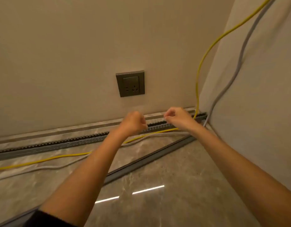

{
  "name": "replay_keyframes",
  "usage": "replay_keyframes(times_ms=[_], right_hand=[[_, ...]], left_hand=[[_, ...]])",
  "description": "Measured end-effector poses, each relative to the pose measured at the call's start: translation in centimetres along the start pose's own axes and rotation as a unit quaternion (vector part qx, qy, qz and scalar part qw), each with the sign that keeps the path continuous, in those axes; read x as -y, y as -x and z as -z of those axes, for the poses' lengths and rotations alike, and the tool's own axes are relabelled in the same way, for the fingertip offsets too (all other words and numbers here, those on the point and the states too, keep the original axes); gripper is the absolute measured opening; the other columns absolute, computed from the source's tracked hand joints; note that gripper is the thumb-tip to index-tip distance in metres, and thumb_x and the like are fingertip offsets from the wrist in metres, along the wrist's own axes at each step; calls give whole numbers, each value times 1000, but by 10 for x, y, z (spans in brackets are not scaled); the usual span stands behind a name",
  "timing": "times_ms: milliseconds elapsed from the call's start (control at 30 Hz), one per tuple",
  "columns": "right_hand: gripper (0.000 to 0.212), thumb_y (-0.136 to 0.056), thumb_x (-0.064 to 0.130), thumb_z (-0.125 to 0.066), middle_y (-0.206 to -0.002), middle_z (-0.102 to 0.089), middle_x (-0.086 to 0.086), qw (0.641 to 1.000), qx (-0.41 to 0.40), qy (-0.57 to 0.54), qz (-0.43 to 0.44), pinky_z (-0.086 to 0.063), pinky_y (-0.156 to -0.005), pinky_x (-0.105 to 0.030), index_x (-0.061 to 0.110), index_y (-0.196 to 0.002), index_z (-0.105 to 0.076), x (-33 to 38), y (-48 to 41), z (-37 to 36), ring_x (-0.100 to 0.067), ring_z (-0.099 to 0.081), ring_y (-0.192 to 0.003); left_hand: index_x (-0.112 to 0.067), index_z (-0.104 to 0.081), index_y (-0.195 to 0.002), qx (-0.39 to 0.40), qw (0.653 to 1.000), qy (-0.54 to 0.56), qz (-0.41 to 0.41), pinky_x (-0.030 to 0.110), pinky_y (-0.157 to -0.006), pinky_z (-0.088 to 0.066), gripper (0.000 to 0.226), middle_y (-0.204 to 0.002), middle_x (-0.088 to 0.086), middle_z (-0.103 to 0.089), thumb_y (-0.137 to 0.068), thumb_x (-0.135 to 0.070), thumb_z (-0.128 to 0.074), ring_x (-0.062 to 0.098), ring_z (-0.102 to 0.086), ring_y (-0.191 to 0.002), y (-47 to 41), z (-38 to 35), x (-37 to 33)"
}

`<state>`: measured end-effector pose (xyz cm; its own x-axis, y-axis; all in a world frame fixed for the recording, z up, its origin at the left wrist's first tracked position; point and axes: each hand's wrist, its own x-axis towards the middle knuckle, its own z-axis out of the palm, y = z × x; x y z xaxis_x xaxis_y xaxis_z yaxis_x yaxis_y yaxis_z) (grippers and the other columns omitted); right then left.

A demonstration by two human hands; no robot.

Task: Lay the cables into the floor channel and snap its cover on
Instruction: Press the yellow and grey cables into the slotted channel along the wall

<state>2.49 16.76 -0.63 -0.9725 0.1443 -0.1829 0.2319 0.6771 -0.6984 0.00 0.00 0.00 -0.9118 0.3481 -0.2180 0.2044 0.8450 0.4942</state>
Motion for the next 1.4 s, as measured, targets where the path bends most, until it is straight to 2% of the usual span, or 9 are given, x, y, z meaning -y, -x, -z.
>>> replay_keyframes(times_ms=[233, 400, 500, 567, 667, 833, 1033, 1300, 1400], right_hand=[[26, -97, 11, -47, -116, -68, -14, 988, -9, 148, -52, -49, -93, -35, 2, -109, -68, -33, -12, -11, -27, -61, -112], [26, -95, 5, -46, -123, -60, -15, 959, -64, 276, -25, -49, -90, -40, 5, -118, -60, -55, -17, -6, -32, -57, -115], [24, -95, 8, -47, -119, -62, -14, 934, -10, 357, -3, -49, -89, -40, 8, -111, -66, -66, -18, 2, -31, -58, -112], [23, -94, 11, -51, -113, -66, -13, 929, 45, 368, 1, -50, -87, -38, 10, -106, -71, -71, -18, 8, -30, -60, -108], [22, -92, 13, -54, -100, -67, -11, 926, 59, 373, 14, -50, -84, -36, 11, -101, -74, -76, -14, 17, -29, -62, -102], [21, -94, 14, -53, -104, -66, -15, 941, -25, 335, 30, -50, -83, -36, 11, -100, -74, -79, -22, 36, -32, -62, -103], [23, -94, 16, -55, -108, -68, -17, 944, -113, 311, -5, -49, -83, -35, 13, -107, -74, -70, -37, 56, -34, -61, -103], [27, -97, 5, -45, -120, -61, -20, 907, -145, 389, -69, -51, -90, -37, 4, -116, -64, -68, -40, 64, -35, -61, -110], [28, -96, -1, -42, -122, -60, -19, 894, -130, 422, -74, -50, -91, -39, -1, -117, -60, -66, -44, 61, -33, -60, -113]], left_hand=[[-9, -57, -77, 85, 992, -77, -46, 31, -67, -37, 20, -81, 16, -52, -93, -5, -46, 22, -49, -76, -27, -47, 15], [-13, -58, -82, 83, 985, -134, -74, 34, -71, -40, 21, -87, 13, -52, -90, 3, -47, 26, -58, -85, -37, -60, 15], [-4, -62, -93, 98, 982, -139, -77, 39, -80, -47, 10, -101, 18, -60, -90, -4, -53, 34, -60, -102, -42, -62, 11], [1, -54, -110, 110, 978, -162, -74, 44, -87, -47, 20, -115, 21, -58, -93, -11, -53, 36, -56, -107, -42, -62, 7], [0, -51, -114, 114, 970, -194, -91, 44, -87, -47, 25, -119, 20, -58, -95, -16, -50, 36, -56, -108, -40, -63, 4], [0, -59, -108, 22, 979, -157, -129, 41, -86, -44, 29, -118, 19, -54, -99, -20, -40, 34, -52, -109, -42, -61, 4], [0, -60, -101, -90, 990, -40, -96, 45, -84, -49, 18, -110, 21, -57, -95, -15, -53, 38, -56, -100, -59, -44, -15], [3, -61, -94, -96, 989, -14, -109, 42, -79, -46, 11, -105, 22, -58, -93, -7, -55, 36, -57, -96, -77, -60, -17], [2, -62, -91, -89, 989, -5, -116, 28, -70, -35, 11, -102, 20, -55, -93, -1, -52, 34, -56, -99, -80, -70, -13]])
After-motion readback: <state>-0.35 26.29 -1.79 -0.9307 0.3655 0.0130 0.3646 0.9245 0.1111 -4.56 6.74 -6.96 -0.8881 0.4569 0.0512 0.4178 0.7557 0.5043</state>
